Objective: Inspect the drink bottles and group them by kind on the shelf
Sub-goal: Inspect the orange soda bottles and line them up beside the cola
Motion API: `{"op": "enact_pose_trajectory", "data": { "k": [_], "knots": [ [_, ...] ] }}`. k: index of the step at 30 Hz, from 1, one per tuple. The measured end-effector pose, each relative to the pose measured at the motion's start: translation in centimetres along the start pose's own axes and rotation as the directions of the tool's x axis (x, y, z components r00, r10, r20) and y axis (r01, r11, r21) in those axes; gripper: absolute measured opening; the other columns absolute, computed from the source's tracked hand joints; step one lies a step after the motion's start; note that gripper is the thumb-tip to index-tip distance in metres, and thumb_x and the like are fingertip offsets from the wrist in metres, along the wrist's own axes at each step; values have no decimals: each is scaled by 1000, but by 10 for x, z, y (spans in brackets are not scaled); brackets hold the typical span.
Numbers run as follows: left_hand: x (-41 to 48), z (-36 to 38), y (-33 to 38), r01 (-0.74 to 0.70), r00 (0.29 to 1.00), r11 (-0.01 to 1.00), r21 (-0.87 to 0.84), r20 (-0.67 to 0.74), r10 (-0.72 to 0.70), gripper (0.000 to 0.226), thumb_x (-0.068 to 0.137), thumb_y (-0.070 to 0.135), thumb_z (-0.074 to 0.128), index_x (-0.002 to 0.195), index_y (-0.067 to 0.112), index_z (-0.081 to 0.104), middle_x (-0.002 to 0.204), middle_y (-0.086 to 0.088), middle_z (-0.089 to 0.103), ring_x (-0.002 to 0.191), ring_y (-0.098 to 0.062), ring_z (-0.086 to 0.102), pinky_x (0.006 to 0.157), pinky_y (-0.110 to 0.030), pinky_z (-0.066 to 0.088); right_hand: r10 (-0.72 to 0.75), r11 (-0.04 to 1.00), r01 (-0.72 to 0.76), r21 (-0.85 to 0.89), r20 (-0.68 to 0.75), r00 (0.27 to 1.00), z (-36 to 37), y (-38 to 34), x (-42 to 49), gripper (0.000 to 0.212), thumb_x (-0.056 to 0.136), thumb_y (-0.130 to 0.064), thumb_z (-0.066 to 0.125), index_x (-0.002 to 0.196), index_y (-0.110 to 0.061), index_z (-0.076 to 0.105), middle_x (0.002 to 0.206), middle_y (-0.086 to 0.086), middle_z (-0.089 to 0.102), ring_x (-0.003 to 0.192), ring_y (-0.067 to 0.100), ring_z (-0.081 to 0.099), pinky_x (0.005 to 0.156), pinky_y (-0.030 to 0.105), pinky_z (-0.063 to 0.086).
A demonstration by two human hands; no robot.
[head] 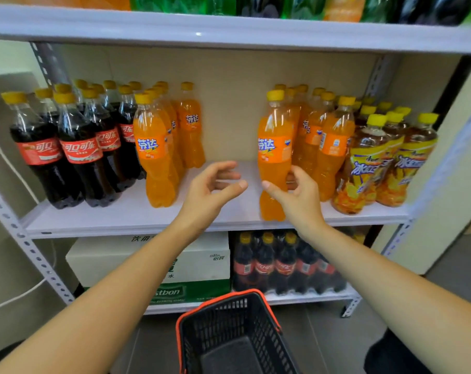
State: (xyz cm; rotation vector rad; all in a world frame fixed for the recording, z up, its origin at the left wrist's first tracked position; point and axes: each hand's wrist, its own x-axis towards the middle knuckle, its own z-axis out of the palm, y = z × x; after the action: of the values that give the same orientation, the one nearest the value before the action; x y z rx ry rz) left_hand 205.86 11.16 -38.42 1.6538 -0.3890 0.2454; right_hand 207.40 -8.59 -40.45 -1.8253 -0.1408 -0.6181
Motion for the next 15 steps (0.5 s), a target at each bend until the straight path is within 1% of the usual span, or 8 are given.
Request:
{"op": "enact_pose_trajectory", "data": {
  "k": [2, 3, 4, 5, 8, 9, 12, 15],
  "knots": [
    [4, 9, 7, -17, 1000, 999, -36, 21, 18, 64, 82, 37, 76, 140, 21, 54, 127, 2, 67, 109, -8, 68, 88, -30, 59, -1, 999, -1, 38, 50, 999, -3, -9, -24, 39, 84, -27, 83, 119, -17, 67, 109, -6, 72, 96, 0, 65, 81, 13, 50],
    [4, 12, 9, -19, 999, 997, -74, 42, 22, 66, 82, 38, 78, 141, 23, 52, 128, 3, 67, 110, -8, 69, 88, -30, 60, 6, 998, -10, 55, 77, 997, -3, -12, -36, 42, 84, -28, 83, 121, -17, 67, 110, -6, 72, 98, 2, 66, 84, 17, 53],
    [4, 14, 10, -10, 998, 993, -115, 67, 18, 63, 83, 37, 80, 139, 25, 53, 126, 4, 69, 109, -9, 70, 87, -30, 60, 19, 997, -26, 70, 98, 995, -3, -14, -47, 43, 83, -28, 84, 121, -17, 67, 109, -6, 73, 99, 3, 66, 86, 22, 54],
    [4, 16, 10, 7, 996, 989, -146, 92, 6, 58, 84, 37, 80, 135, 26, 55, 123, 3, 71, 109, -12, 70, 85, -30, 60, 34, 996, -43, 80, 112, 993, -3, -14, -55, 43, 82, -27, 85, 120, -18, 66, 108, -7, 72, 98, 2, 65, 85, 25, 55],
    [-1, 15, 8, 67, 992, 981, -184, 120, -46, 53, 77, 39, 80, 124, 22, 61, 118, -3, 73, 106, -20, 72, 81, -34, 61, 64, 995, -73, 63, 144, 988, -3, -11, -72, 44, 80, -28, 87, 116, -22, 63, 105, -11, 70, 97, -1, 63, 80, 16, 51],
    [-3, 14, 5, 72, 991, 981, -181, 121, -50, 49, 79, 36, 79, 122, 21, 62, 116, -5, 74, 104, -21, 72, 79, -35, 61, 77, 995, -87, 56, 165, 983, -4, -8, -75, 45, 80, -29, 87, 117, -23, 62, 107, -10, 70, 99, 1, 63, 82, 18, 52],
    [-8, 13, -1, 80, 988, 982, -172, 142, -56, 41, 83, 34, 74, 120, 23, 62, 114, -4, 74, 100, -20, 73, 76, -33, 60, 112, 989, -133, 71, 242, 964, -8, 0, -80, 47, 82, -29, 86, 121, -22, 62, 113, -6, 72, 105, 11, 66, 91, 31, 56],
    [-9, 12, -7, 101, 983, 978, -183, 170, -70, 42, 83, 44, 71, 120, 23, 66, 120, -11, 71, 101, -20, 71, 80, -37, 61, 133, 957, -212, 197, 350, 927, -9, 5, -79, 44, 85, -25, 83, 124, -22, 64, 117, -4, 74, 110, 13, 69, 96, 35, 55]
  ]
}}
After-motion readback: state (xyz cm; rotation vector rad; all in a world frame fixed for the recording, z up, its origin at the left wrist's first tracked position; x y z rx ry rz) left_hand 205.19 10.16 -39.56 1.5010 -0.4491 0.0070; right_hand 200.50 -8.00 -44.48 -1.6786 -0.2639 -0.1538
